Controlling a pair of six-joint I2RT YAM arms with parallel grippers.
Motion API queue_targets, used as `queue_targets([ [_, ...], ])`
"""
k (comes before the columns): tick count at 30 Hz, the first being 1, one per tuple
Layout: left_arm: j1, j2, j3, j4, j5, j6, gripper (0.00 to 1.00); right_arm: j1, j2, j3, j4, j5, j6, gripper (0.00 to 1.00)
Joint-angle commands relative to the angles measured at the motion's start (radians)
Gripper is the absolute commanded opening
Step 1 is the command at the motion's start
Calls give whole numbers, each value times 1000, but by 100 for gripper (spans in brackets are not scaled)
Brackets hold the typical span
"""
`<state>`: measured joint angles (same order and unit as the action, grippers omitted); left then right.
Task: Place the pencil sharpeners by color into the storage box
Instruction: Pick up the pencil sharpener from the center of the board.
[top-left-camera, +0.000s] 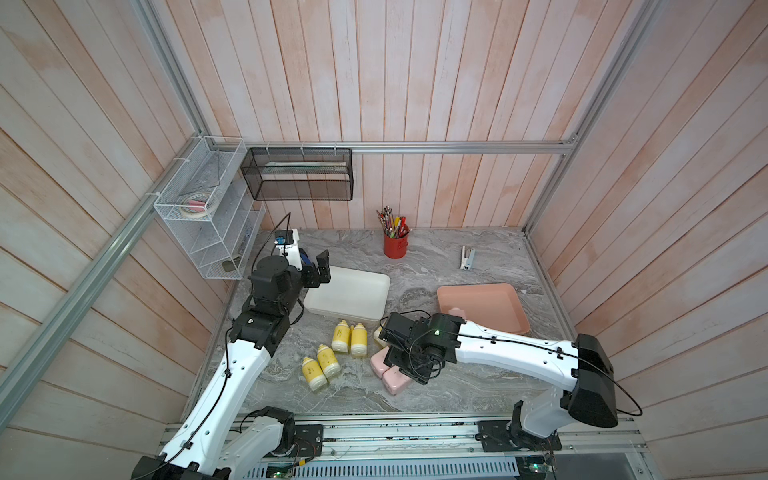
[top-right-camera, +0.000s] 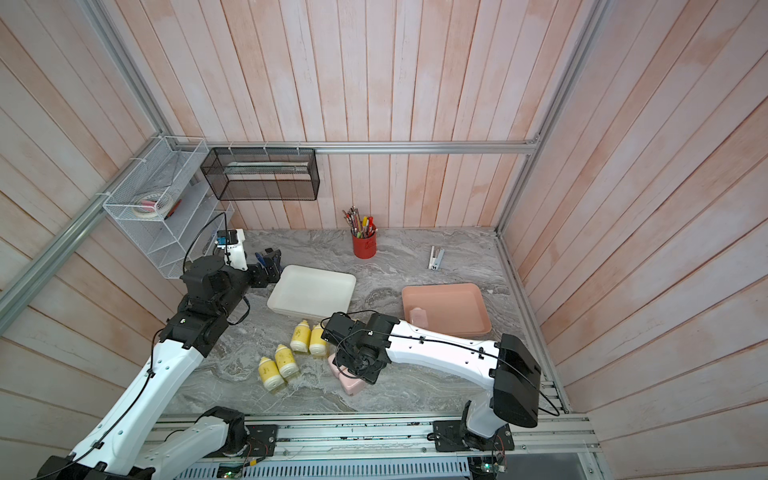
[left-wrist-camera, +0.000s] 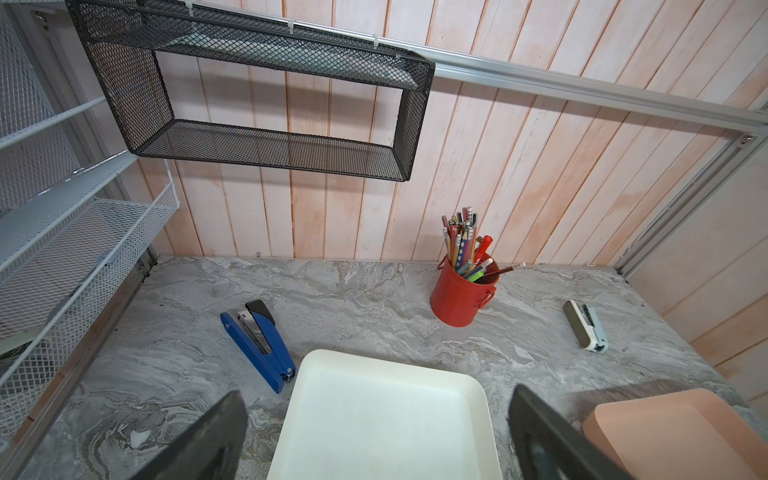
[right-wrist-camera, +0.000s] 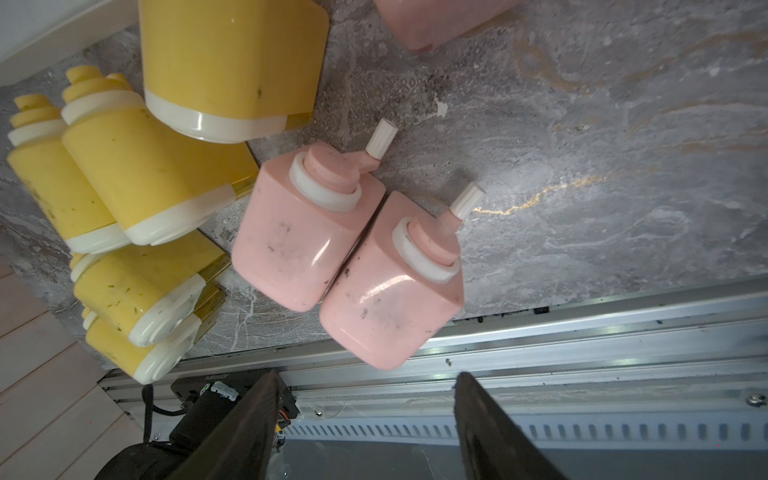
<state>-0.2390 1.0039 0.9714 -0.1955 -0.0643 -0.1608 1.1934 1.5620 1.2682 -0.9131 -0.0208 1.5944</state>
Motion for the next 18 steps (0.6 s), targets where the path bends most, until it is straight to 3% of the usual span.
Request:
queue_targets([
  [1,-5,-17,6,-5,-19,11,100,-12,28,-39,30,-35,12,69],
  [18,-5,-10,5,-5,-12,10,100,-59,18,-128,100,-57,-14,68],
])
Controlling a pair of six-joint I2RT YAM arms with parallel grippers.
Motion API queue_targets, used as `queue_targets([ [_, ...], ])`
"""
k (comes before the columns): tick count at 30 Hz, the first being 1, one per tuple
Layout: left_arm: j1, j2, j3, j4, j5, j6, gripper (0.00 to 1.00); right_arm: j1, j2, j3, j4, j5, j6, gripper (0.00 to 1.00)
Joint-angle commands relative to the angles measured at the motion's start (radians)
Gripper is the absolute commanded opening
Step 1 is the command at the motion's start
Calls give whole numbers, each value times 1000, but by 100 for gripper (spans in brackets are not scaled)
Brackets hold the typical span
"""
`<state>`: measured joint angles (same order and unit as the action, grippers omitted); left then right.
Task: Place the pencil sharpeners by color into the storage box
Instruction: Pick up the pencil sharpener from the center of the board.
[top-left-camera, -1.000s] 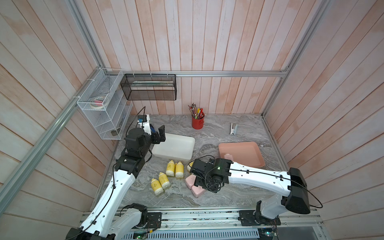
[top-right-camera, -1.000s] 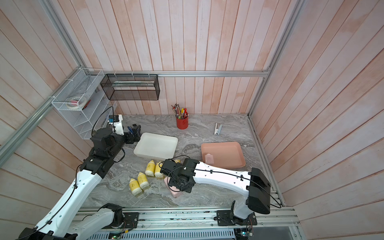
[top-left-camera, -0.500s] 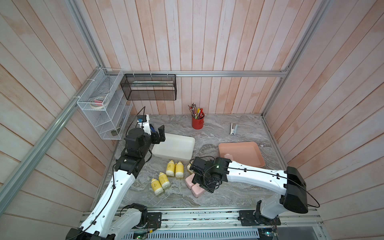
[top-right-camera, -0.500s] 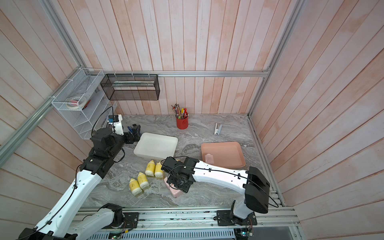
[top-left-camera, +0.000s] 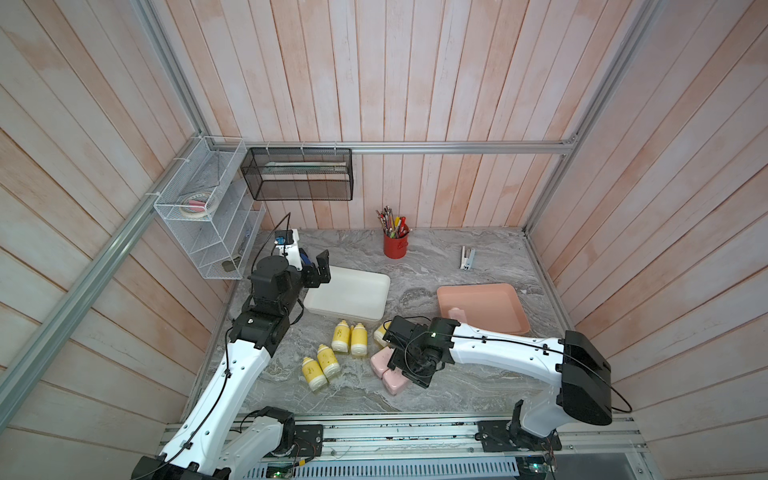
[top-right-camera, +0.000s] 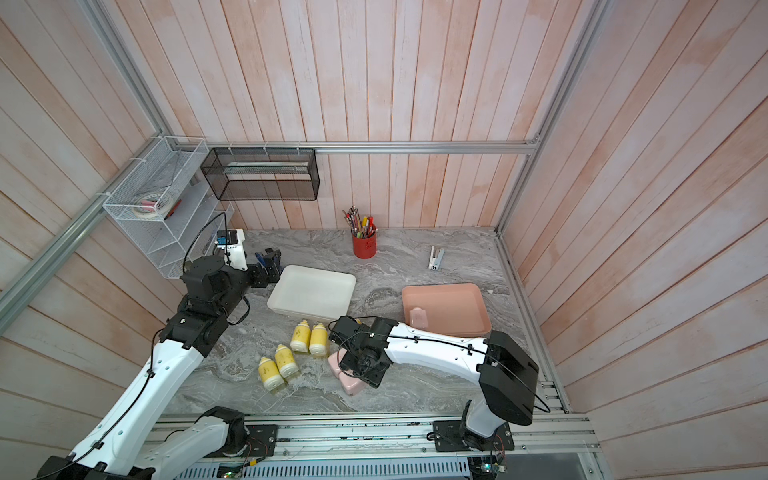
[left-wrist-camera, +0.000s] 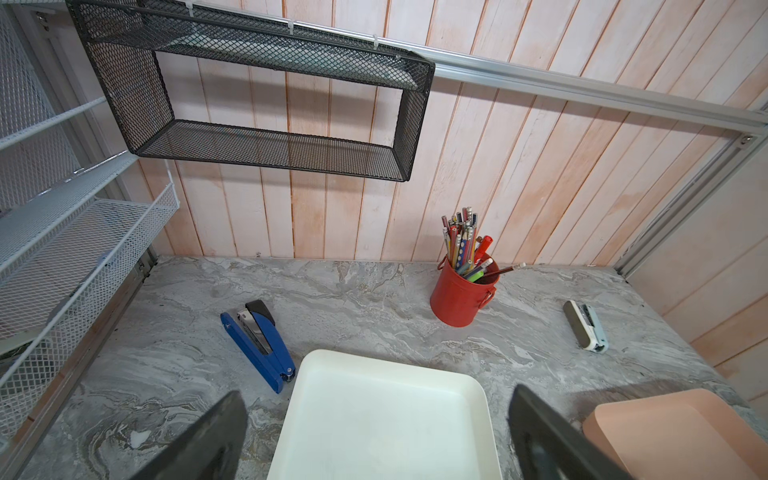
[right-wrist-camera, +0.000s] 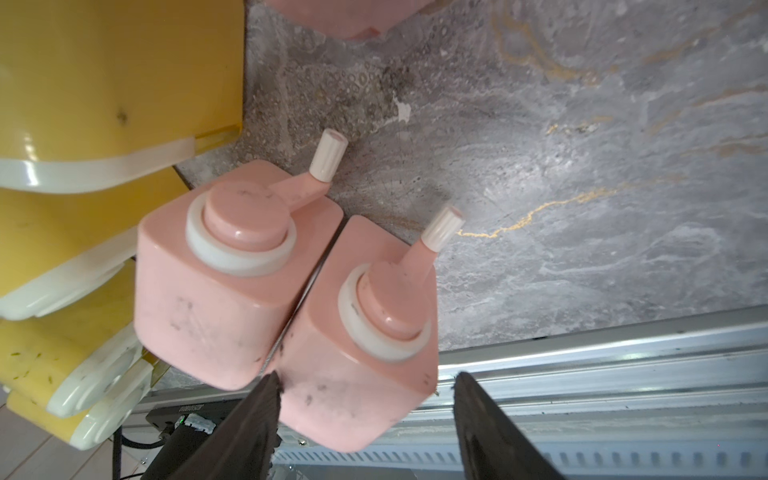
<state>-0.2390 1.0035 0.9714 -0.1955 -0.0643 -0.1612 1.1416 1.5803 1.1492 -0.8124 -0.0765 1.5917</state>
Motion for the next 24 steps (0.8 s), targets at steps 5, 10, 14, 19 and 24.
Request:
queue_targets([
  [5,-5,-5,4,-5,-12,11,100,-8,14,-4,5,-11,-21,68],
  [10,-5,-7,4,-5,-14,11,100,-6,31,4,16,-14,-19,68],
  [14,-4,-7,4,-5,-14,11,99,-2,49,14,18,-22,-22,67],
  [19,-5,-7,4,-5,-14,11,100,8,69,14,29,-31,-21,67],
  [24,-5,-6,2,-4,-13,11,100,10,74,7,33,-32,-22,67],
])
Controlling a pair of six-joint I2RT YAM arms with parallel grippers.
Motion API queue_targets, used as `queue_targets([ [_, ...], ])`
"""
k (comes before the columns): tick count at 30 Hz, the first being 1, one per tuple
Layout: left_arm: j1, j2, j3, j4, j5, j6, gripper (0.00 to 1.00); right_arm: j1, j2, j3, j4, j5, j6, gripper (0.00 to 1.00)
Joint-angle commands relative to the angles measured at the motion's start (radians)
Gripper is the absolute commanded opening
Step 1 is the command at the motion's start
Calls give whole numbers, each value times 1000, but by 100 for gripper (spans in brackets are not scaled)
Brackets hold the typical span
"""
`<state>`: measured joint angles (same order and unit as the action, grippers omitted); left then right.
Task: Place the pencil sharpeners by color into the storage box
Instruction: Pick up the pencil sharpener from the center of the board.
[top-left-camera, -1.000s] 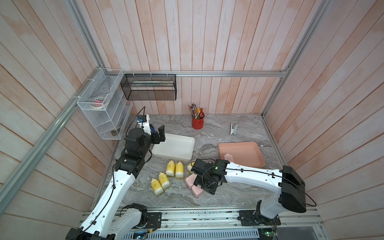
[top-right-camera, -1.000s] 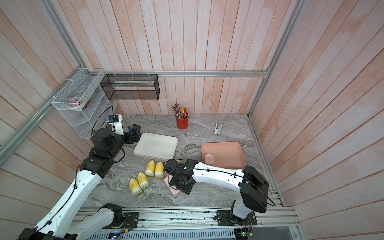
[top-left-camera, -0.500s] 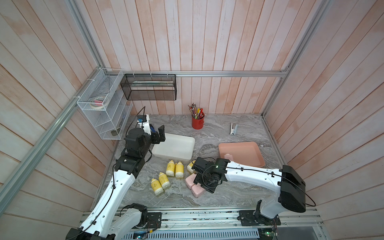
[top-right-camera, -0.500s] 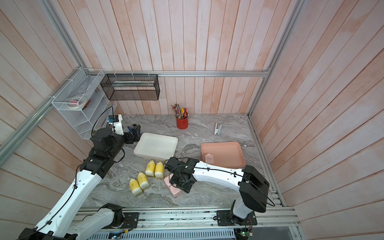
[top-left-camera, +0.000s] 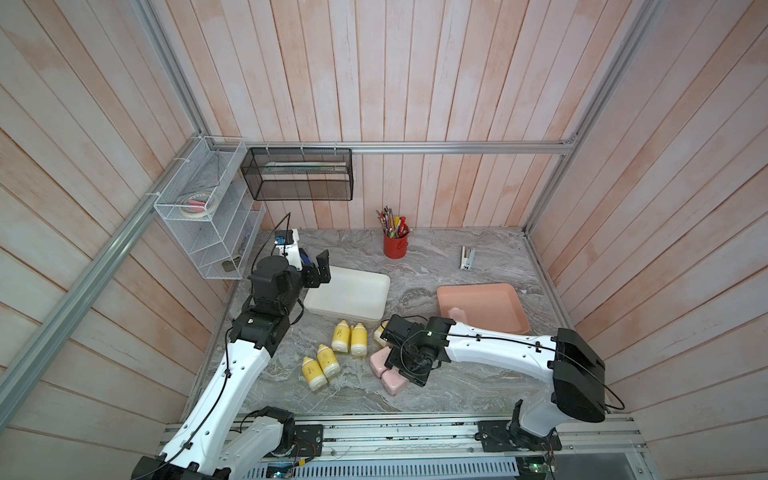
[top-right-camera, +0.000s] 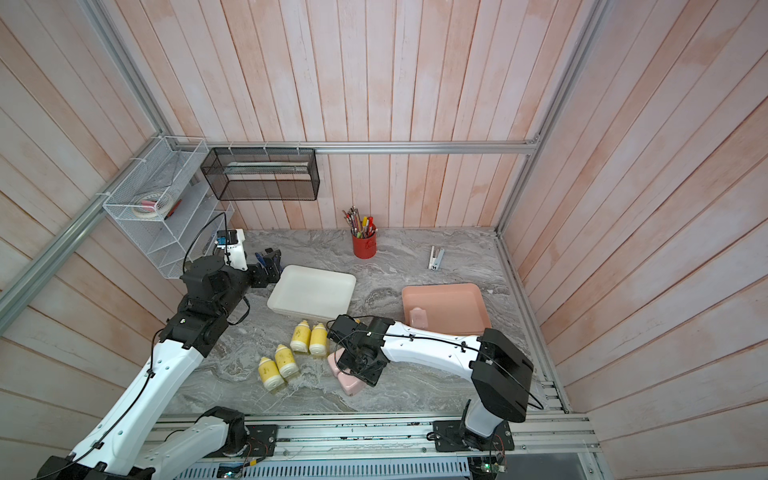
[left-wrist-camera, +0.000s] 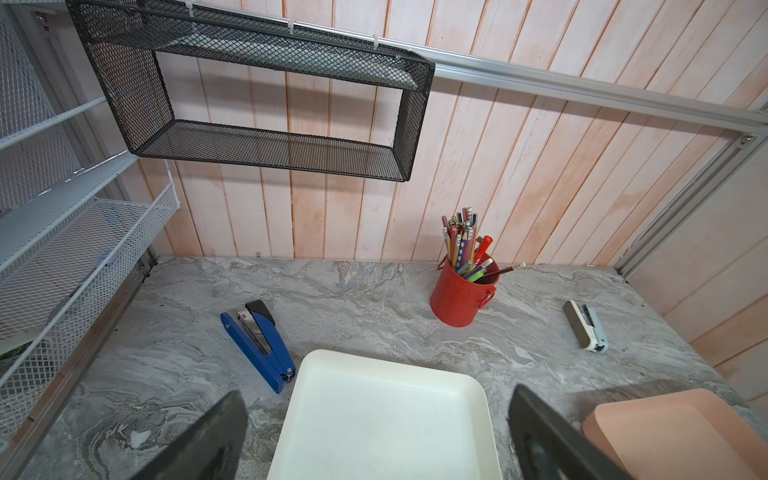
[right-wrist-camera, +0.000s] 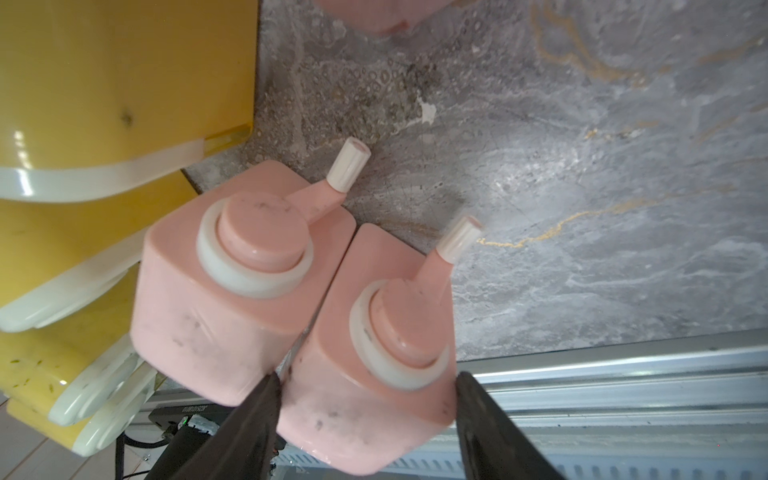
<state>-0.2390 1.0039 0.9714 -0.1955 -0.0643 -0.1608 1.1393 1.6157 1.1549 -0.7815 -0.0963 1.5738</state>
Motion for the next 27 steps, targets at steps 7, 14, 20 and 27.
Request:
queue_targets([
  [7,-4,-4,1,-5,-14,10,100,13,28,3,-30,13,-16,63],
  [14,-5,-2,2,-5,-12,11,100,12,11,0,-71,38,-35,62],
  [20,-5,0,4,-5,-11,11,99,25,36,41,-107,43,-54,63],
  [27,-5,-5,3,-5,-11,11,100,55,95,101,-133,44,-44,66],
])
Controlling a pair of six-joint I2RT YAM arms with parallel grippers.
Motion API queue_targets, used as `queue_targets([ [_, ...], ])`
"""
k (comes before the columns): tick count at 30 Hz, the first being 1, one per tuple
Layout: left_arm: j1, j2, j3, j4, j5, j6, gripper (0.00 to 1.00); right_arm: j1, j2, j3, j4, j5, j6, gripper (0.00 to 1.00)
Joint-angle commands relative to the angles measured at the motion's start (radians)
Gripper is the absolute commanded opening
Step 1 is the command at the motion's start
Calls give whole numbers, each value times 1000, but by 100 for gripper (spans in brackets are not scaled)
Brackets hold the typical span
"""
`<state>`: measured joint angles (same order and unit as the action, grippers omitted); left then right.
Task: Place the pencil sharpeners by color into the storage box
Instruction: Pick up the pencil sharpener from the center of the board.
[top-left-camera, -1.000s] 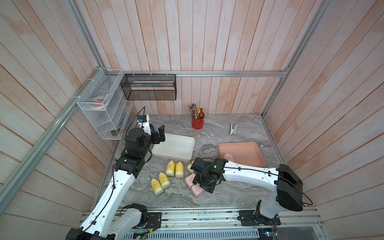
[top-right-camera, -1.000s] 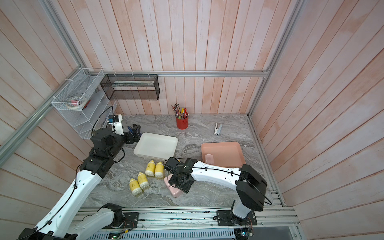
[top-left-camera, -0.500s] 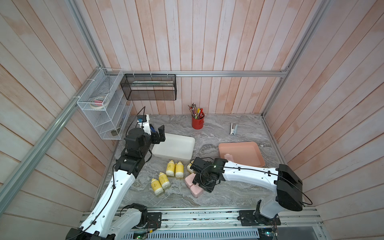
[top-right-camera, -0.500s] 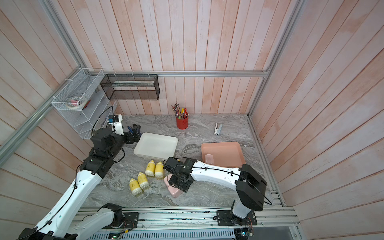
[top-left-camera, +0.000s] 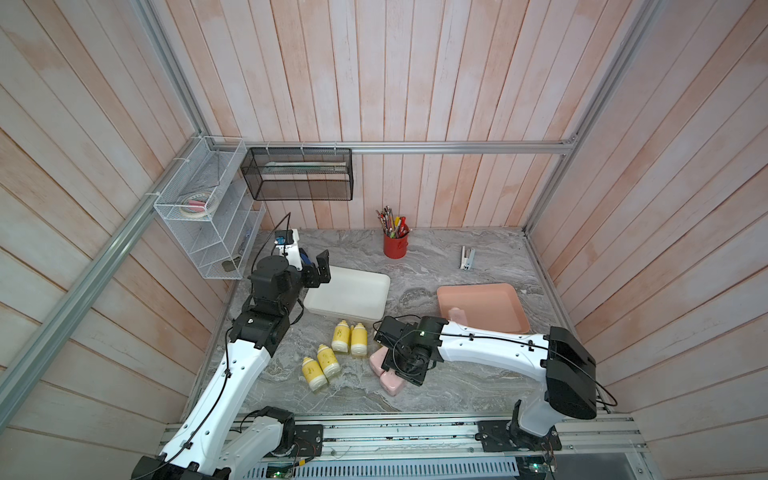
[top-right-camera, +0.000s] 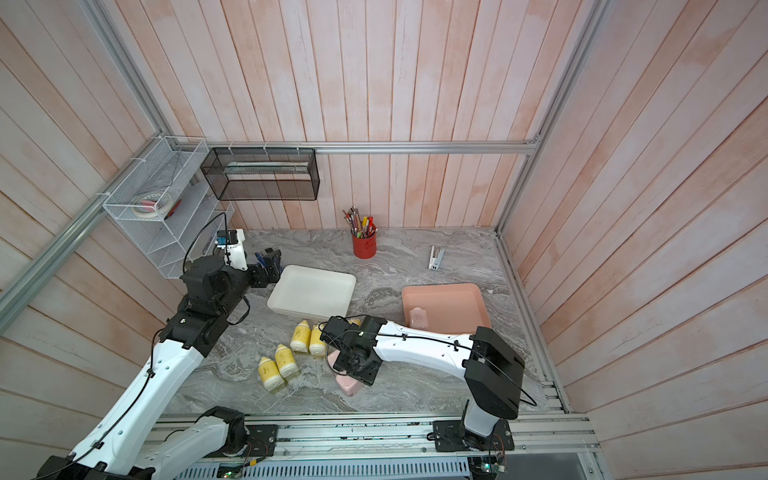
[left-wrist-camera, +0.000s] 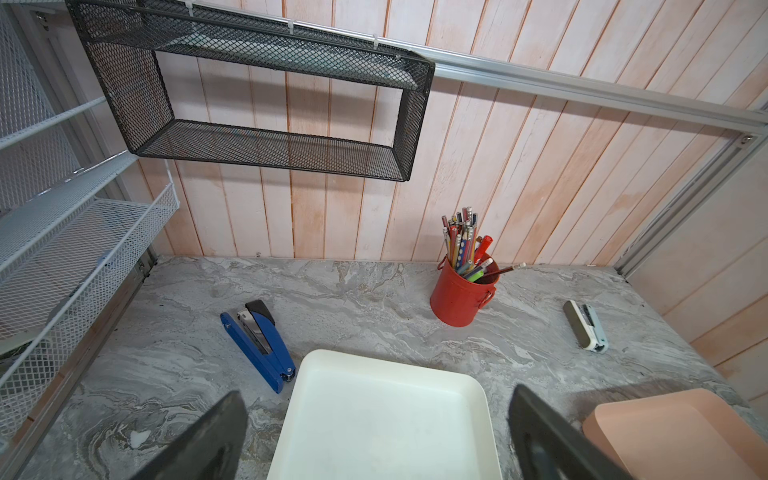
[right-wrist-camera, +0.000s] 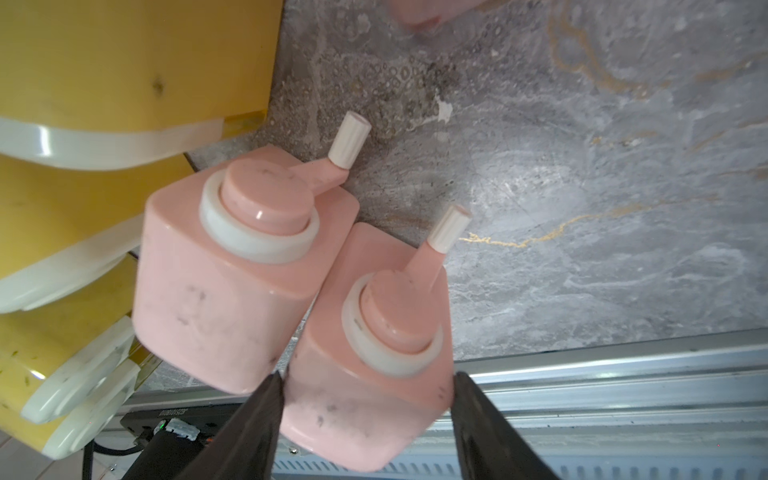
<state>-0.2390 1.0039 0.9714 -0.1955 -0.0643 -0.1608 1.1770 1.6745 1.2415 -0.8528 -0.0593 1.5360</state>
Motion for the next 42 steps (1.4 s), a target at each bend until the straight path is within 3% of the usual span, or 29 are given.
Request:
queue_targets([
  [1,-4,-4,2,-5,-10,10,100,21,44,14,-59,5,-4,66],
  [18,-4,-8,1,-4,-8,9,100,17,49,-52,-29,5,16,65],
  [28,-4,-3,1,-4,-6,10,100,-19,-22,-122,-42,35,6,55],
  [36,-5,0,1,-5,-5,10,100,-89,-82,-169,-71,64,-124,49],
  [42,-5,9,2,-7,4,7,100,-130,-93,-171,-91,77,-316,48],
])
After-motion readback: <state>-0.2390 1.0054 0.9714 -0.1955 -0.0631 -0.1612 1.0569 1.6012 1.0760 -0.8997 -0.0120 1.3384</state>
